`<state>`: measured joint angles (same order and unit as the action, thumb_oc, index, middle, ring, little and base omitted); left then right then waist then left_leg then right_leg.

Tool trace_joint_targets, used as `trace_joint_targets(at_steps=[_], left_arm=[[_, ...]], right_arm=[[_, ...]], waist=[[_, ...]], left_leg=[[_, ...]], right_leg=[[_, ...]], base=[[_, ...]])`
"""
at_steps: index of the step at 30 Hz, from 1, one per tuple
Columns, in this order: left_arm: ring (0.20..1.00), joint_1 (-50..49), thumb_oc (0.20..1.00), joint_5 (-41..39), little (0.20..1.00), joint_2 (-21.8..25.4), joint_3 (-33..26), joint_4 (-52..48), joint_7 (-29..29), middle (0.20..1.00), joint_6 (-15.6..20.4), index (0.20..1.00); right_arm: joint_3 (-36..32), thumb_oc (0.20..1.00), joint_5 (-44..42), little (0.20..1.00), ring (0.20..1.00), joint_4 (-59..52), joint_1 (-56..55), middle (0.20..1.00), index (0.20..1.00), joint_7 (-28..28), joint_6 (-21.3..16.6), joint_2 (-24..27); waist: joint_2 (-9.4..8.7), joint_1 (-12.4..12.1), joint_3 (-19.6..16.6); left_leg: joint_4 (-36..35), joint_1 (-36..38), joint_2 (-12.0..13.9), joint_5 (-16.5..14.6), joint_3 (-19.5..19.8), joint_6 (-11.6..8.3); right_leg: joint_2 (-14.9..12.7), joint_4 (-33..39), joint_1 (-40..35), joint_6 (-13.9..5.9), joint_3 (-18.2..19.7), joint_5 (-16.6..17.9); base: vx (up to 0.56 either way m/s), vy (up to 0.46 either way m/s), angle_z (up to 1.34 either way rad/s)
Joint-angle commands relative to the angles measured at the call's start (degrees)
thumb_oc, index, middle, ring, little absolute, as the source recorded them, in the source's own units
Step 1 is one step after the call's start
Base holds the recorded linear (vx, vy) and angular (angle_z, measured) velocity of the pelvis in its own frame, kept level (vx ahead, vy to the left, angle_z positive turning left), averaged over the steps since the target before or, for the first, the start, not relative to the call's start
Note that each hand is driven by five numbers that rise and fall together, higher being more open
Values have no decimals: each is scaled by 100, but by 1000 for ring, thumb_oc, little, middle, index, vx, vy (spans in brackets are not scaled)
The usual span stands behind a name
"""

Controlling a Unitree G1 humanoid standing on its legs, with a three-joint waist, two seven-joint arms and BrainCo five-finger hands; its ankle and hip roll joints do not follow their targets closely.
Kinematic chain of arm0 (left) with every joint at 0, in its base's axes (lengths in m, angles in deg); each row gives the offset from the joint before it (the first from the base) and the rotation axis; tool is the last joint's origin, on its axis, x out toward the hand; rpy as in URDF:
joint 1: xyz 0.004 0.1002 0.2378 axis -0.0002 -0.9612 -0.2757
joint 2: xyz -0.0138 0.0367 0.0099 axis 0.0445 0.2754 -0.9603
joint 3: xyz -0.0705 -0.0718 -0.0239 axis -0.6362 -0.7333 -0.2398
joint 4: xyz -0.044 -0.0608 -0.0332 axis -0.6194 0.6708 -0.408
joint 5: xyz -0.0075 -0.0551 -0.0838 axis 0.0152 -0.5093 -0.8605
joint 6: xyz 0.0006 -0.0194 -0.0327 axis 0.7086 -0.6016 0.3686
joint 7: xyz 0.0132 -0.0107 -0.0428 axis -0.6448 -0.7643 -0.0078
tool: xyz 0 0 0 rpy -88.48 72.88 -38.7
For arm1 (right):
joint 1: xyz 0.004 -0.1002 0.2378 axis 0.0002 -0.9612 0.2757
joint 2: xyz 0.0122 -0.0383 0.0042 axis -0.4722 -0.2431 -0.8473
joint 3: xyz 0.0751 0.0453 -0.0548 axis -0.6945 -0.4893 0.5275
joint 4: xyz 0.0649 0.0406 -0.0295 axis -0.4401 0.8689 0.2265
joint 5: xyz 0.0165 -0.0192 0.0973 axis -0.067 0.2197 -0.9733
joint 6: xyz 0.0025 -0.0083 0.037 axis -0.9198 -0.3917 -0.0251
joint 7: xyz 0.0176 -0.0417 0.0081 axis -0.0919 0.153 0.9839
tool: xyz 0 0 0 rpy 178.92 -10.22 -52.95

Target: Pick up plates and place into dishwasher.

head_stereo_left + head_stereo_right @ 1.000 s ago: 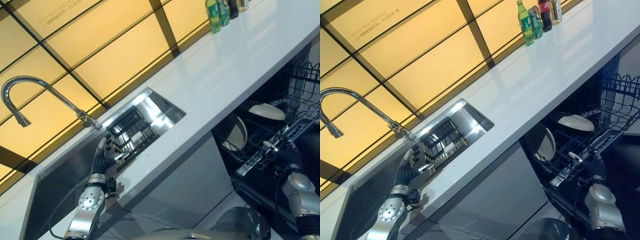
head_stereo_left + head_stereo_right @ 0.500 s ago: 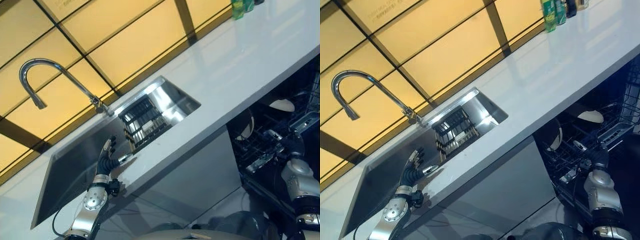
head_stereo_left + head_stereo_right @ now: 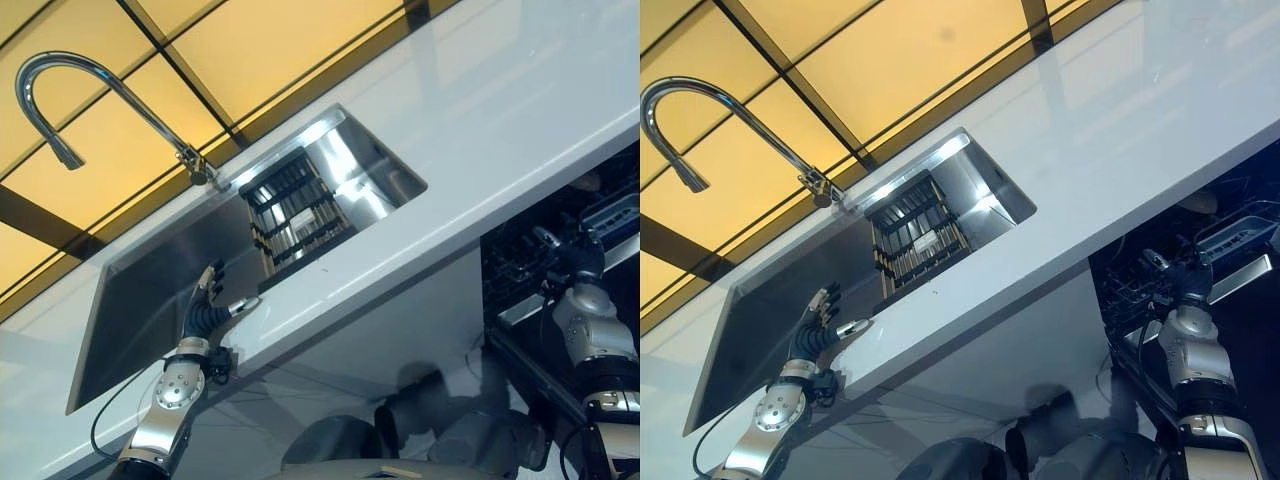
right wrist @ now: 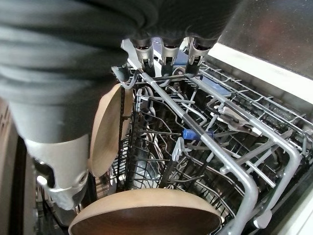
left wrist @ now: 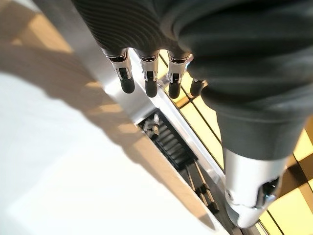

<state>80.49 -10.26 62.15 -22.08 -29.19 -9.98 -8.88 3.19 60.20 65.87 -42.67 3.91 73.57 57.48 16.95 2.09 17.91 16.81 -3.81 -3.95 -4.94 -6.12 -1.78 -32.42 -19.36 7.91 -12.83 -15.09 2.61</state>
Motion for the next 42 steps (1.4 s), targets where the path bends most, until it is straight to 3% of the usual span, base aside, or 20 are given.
trace_joint_targets(at_steps=[1, 5, 12, 25, 42], left_arm=[[1000, 567, 1000, -177, 1000, 361, -500, -730, -68, 1000, 178, 1000], [1000, 623, 1000, -164, 1000, 292, -464, -818, -159, 1000, 142, 1000], [1000, 714, 1000, -180, 1000, 226, -345, -867, -235, 1000, 159, 1000], [1000, 782, 1000, -26, 1000, 86, -272, -759, -390, 1000, 298, 1000], [1000, 870, 1000, 190, 1000, -76, -328, -687, -589, 1000, 492, 1000]], right_arm=[[1163, 1000, 24, 1000, 1000, -240, 1735, 1000, 1000, -275, -319, -555], [1092, 1000, 224, 1000, 1000, -251, 1676, 1000, 1000, 49, -236, -453], [1028, 1000, 204, 1000, 1000, -363, 1586, 1000, 1000, 110, -176, -253], [766, 1000, 215, 1000, 1000, -464, 1203, 1000, 1000, 375, -370, -117], [327, 1000, 334, 1000, 1000, -1461, 207, 1000, 1000, 723, -732, -86]], waist=[[193, -617, 198], [189, -521, 219], [212, -358, 204], [322, -15, 221], [298, 538, 317]], left_leg=[[696, -493, -29, -354, -218, -136], [552, -452, -29, -305, -234, -97], [327, -357, -53, -235, -274, -47], [163, -316, -12, -203, -418, -31], [-69, -255, 187, -94, -636, -61]], right_leg=[[-211, 128, 38, 402, 383, 513], [-167, 211, 79, 414, 468, 559], [-104, 351, 148, 428, 610, 604], [108, 326, 381, 487, 866, 454], [520, 328, 709, 486, 1272, 256]], base=[[-79, -28, -1], [-63, -24, 1], [-46, -25, -3], [-50, -40, -7], [-55, -63, -10]])
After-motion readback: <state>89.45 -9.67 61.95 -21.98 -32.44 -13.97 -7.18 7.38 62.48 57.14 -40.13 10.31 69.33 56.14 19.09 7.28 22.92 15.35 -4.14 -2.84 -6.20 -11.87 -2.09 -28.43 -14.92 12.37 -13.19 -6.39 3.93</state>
